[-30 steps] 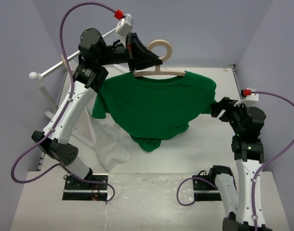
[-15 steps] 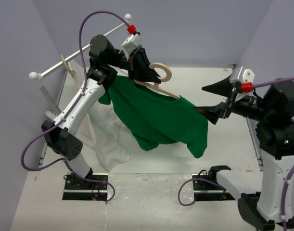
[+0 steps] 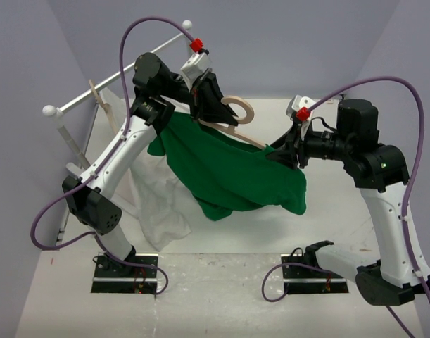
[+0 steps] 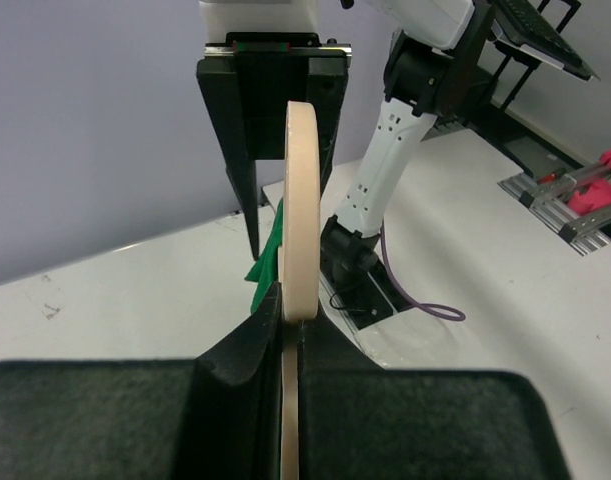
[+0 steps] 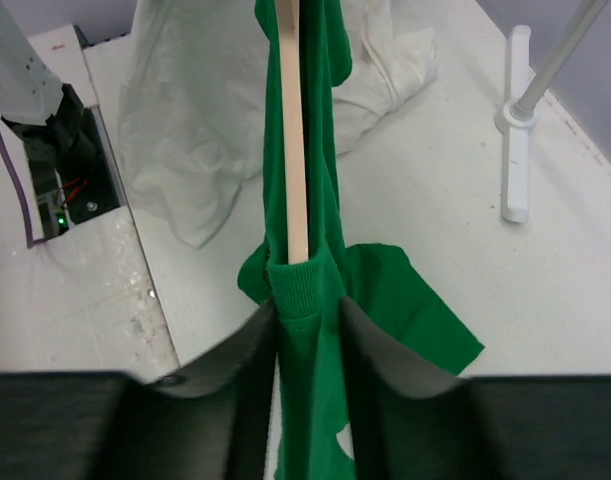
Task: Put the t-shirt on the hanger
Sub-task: Place the hanger at the clothesline.
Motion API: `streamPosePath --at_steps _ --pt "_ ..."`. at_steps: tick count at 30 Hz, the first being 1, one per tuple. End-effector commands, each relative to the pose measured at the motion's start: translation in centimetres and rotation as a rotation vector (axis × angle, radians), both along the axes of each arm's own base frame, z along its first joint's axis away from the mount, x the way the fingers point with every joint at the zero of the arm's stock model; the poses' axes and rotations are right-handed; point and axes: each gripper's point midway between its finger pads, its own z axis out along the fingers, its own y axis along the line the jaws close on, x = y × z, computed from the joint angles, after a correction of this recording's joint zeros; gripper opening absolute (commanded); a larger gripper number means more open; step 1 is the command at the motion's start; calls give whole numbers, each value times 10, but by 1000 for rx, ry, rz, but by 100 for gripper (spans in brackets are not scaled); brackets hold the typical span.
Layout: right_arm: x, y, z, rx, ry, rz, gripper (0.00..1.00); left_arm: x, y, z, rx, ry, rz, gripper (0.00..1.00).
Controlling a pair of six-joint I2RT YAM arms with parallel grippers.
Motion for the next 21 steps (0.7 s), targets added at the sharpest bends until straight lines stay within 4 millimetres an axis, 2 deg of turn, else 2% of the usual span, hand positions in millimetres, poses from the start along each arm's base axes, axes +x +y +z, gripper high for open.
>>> streamPosePath --at_steps 1,3,5,9,10,11,13,15,17,19,21 --pt "8 1 -2 -31 -46 -17 21 -12 5 20 -37 -73 -12 0" --pt "8 2 -3 -29 -63 -12 0 -10 4 24 -47 -66 6 0" --pt "11 1 -7 -18 -86 -33 0 -7 3 29 -64 -61 32 0" --pt "5 3 1 36 -161 -23 0 -6 5 46 -104 -67 83 1" --pt "6 3 -1 43 -160 -31 0 1 4 51 -119 -40 126 24" --pt "7 2 -1 45 -162 -46 0 9 6 59 -134 -23 176 53" --pt "11 -1 -4 44 -151 -79 0 33 10 66 -127 84 299 99" --pt "17 -4 -6 40 -128 -119 0 67 17 79 -162 178 485 100" --pt "21 -5 -9 40 -106 -144 0 94 30 82 -164 257 655 100" --pt "27 -6 -9 55 -73 -180 0 134 62 79 -168 285 954 100" --pt "34 -6 -10 69 -45 -211 0 148 92 84 -188 293 1145 100"
